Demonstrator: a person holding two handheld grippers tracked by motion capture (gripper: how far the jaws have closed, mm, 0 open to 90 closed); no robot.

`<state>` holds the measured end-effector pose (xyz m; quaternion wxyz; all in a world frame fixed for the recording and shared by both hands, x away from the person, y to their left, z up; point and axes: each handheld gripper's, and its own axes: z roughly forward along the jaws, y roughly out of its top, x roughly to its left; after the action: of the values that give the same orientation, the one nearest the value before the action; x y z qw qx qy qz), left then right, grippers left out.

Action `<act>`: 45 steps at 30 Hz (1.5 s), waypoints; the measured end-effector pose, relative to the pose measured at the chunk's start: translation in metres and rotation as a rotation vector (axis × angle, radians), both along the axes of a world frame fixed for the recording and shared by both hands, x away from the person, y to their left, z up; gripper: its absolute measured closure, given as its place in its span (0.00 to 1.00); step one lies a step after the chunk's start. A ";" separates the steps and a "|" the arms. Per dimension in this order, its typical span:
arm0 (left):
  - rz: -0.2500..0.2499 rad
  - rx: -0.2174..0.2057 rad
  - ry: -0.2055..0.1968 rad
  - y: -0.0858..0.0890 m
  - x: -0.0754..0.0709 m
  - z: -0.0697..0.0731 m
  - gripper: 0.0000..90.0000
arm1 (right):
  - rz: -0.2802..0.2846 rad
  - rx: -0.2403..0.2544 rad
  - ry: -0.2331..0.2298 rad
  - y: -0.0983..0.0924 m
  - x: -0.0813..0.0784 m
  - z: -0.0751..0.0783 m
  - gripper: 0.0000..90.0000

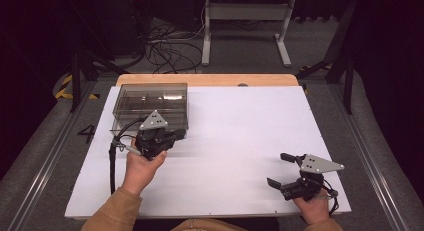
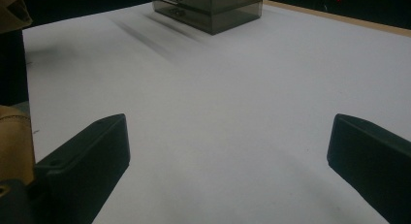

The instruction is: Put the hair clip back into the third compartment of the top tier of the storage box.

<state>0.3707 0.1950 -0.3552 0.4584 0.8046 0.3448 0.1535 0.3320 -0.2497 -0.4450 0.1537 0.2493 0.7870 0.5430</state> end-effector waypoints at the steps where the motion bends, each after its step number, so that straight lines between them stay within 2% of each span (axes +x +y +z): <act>1: 0.005 0.003 -0.002 0.001 0.001 0.000 0.99 | 0.000 0.000 0.000 0.000 0.000 0.000 0.02; 7: 0.025 0.000 0.002 0.003 0.009 0.003 0.99 | 0.001 0.000 0.001 0.000 0.000 0.000 0.02; 16: 0.054 0.018 -0.005 0.005 0.020 0.005 0.99 | 0.000 -0.001 0.003 0.000 0.000 0.000 0.02; 20: 0.063 0.006 -0.002 0.006 0.025 0.007 0.99 | 0.000 -0.001 0.002 0.000 0.000 0.000 0.02; 23: 0.071 0.018 -0.008 0.006 0.029 0.007 0.99 | -0.001 -0.002 0.002 0.000 0.000 0.000 0.02; 27: 0.088 0.031 -0.012 0.006 0.032 0.006 0.99 | 0.000 -0.002 0.004 0.000 0.000 -0.001 0.02; 33: 0.098 0.028 -0.008 0.008 0.036 0.007 0.99 | 0.000 -0.002 0.004 0.000 0.000 -0.001 0.02; 39: 0.114 0.052 -0.020 0.007 0.037 0.007 0.99 | 0.001 -0.002 0.005 0.000 0.000 -0.001 0.02; 43: 0.139 0.054 -0.023 0.010 0.041 0.004 0.99 | 0.002 -0.002 0.003 0.000 0.000 -0.001 0.02; 45: 0.149 0.040 -0.020 0.011 0.042 0.003 0.99 | 0.002 -0.002 0.002 0.000 0.000 -0.001 0.02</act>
<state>0.4128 0.2062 -0.3525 0.4331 0.7840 0.3961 0.2020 0.3322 -0.2499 -0.4456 0.1527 0.2491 0.7879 0.5421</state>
